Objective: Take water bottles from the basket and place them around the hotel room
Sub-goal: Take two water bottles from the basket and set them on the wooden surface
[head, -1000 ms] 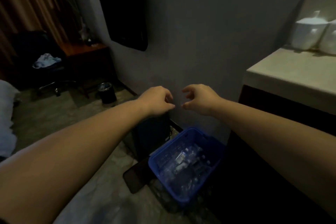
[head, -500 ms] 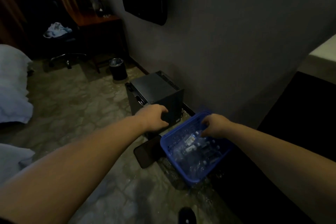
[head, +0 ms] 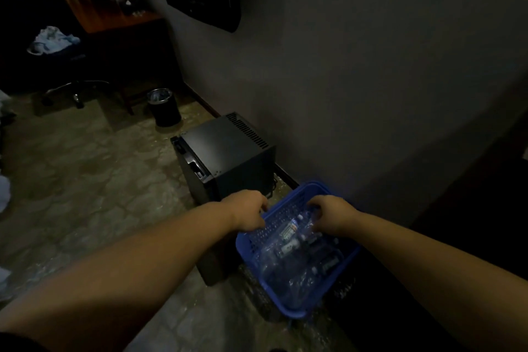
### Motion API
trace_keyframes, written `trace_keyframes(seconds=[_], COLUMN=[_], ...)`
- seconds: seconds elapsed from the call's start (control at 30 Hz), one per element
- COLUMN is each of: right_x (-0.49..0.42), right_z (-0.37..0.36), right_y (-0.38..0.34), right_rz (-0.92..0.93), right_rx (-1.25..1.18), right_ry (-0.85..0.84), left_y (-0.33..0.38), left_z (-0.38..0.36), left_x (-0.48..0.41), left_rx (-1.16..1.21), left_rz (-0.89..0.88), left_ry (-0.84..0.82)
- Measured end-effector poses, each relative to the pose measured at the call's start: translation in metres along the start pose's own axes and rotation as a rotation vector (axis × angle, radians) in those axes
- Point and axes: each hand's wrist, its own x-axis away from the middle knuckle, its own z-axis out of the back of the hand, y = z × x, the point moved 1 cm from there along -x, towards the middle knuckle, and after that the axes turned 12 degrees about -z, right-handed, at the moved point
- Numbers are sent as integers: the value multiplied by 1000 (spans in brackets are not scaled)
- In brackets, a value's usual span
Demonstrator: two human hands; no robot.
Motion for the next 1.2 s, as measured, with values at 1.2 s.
trace_keyframes(seconds=[1.2], right_x=[-69], right_z=[-57], right_y=[-34], right_rz=[-588], right_rx=[-372], right_ry=[93], left_y=[-128], left_z=[28], left_x=[-176], left_rx=[-152], left_rz=[-548], left_ry=[-321])
